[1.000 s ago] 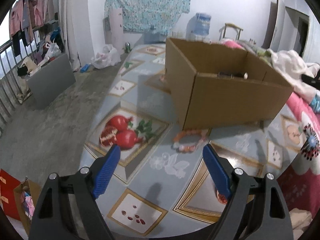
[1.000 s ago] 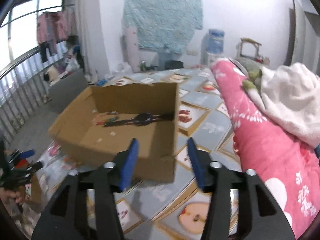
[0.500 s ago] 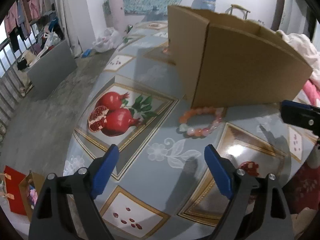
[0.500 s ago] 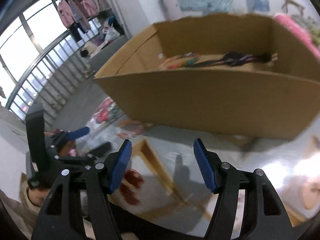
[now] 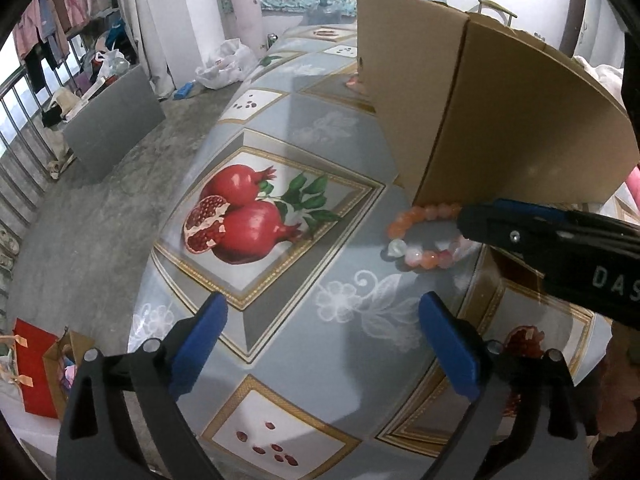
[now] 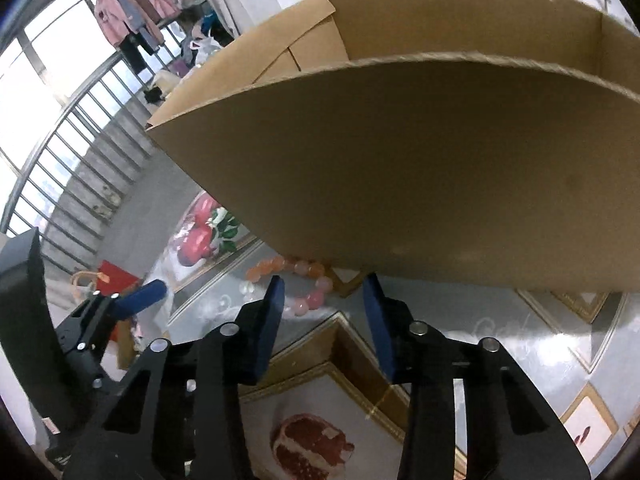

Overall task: Organize jewelry
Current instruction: 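Lower the right gripper onto the pink bead bracelet and close it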

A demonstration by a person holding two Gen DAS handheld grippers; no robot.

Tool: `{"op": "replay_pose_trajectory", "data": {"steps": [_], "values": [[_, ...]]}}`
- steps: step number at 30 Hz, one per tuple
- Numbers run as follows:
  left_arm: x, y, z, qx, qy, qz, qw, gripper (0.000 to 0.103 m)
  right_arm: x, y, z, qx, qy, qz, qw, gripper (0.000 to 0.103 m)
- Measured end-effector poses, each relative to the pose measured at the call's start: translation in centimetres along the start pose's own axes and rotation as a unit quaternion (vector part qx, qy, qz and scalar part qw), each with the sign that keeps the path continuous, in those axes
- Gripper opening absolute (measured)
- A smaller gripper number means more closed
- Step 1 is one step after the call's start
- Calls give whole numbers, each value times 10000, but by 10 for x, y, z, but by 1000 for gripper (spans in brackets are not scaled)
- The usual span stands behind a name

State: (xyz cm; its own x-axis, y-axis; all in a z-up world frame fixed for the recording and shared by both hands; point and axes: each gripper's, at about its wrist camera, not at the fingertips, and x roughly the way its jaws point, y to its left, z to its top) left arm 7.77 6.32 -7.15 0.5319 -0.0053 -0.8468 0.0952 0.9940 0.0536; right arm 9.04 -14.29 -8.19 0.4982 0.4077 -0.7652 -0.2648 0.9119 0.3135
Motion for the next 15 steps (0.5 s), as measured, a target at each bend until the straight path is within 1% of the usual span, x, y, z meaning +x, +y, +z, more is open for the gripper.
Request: {"op": "replay_pose_trajectory", "data": {"steps": [2, 7, 9, 10, 12, 15], "values": [[0, 0, 1, 0, 9, -14, 10000, 95, -1, 4, 0, -63, -32, -91, 9999, 36], [2, 2, 2, -47, 29, -28, 10000, 96, 2, 9, -3, -259, -113, -412, 9988, 27], [4, 2, 2, -52, 31, -37, 10000, 96, 3, 12, -4, -334, -127, -496, 9981, 20], [3, 2, 2, -53, 37, -35, 10000, 96, 3, 12, -4, -357, -132, -531, 9979, 19], [4, 2, 3, -70, 44, -46, 10000, 96, 2, 14, -6, -420, -121, -607, 9972, 9], [5, 2, 2, -51, 38, -38, 10000, 96, -1, 12, -9, -423, -113, -616, 9971, 8]]}}
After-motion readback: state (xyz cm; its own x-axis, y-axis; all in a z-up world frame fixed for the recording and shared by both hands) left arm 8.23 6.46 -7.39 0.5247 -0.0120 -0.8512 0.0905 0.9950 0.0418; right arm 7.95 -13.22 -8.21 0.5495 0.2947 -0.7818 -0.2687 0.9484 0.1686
